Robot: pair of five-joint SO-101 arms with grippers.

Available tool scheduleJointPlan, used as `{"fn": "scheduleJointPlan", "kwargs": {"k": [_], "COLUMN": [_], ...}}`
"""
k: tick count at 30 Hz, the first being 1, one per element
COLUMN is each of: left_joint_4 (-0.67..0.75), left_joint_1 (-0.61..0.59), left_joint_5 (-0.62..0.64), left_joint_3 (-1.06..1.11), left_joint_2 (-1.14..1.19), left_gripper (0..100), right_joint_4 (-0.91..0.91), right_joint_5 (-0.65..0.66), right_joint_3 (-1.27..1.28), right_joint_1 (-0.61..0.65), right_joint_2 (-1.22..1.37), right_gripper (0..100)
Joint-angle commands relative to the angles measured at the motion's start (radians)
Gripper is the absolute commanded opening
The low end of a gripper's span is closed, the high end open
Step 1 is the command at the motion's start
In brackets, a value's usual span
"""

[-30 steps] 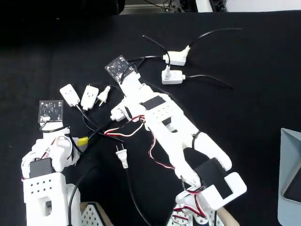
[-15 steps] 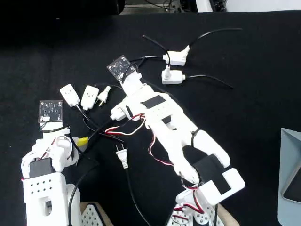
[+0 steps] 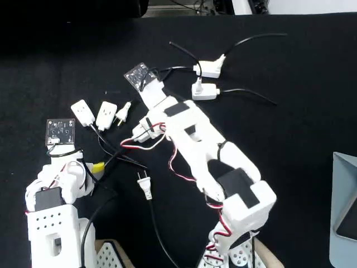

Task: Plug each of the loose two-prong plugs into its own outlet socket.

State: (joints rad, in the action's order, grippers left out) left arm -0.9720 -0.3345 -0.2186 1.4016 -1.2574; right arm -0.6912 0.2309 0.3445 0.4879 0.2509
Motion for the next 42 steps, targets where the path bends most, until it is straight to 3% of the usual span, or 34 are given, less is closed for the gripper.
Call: {"fn": "scheduleJointPlan", "kwargs": {"k": [1, 6, 15, 20, 27, 36, 42], "left_joint_4": [-0.005, 0.002, 0.002, 0.002, 0.002, 0.002, 0.003], "left_joint_1": [0.010, 0.008, 0.012, 0.012, 0.012, 0.005, -0.053], "left_joint_5": [0.005, 0.005, 0.005, 0.005, 0.005, 0.006, 0.034], "left_joint_3": [-0.004, 0.004, 0.005, 0.005, 0.005, 0.004, -0.016], "left_joint_2": [-0.009, -0.009, -0.009, -0.009, -0.009, -0.009, -0.011], "left_gripper": [32, 32, 32, 32, 32, 32, 32], "right_joint_4": [-0.041, -0.029, 0.255, 0.394, 0.253, -0.032, -0.066], "right_joint_5": [-0.009, -0.009, -0.002, 0.000, -0.008, -0.011, -0.124], "right_joint_3": [-0.012, -0.028, -0.033, -0.067, -0.232, -0.151, 0.074], "right_joint_1": [-0.009, -0.049, -0.269, -0.328, -0.350, -0.232, -0.084], "right_joint_2": [0.030, -0.036, -0.077, -0.001, 0.099, -0.216, -0.456], "right_gripper": [1.1, 1.1, 1.1, 1.3, 17.9, 18.0, 18.0]}}
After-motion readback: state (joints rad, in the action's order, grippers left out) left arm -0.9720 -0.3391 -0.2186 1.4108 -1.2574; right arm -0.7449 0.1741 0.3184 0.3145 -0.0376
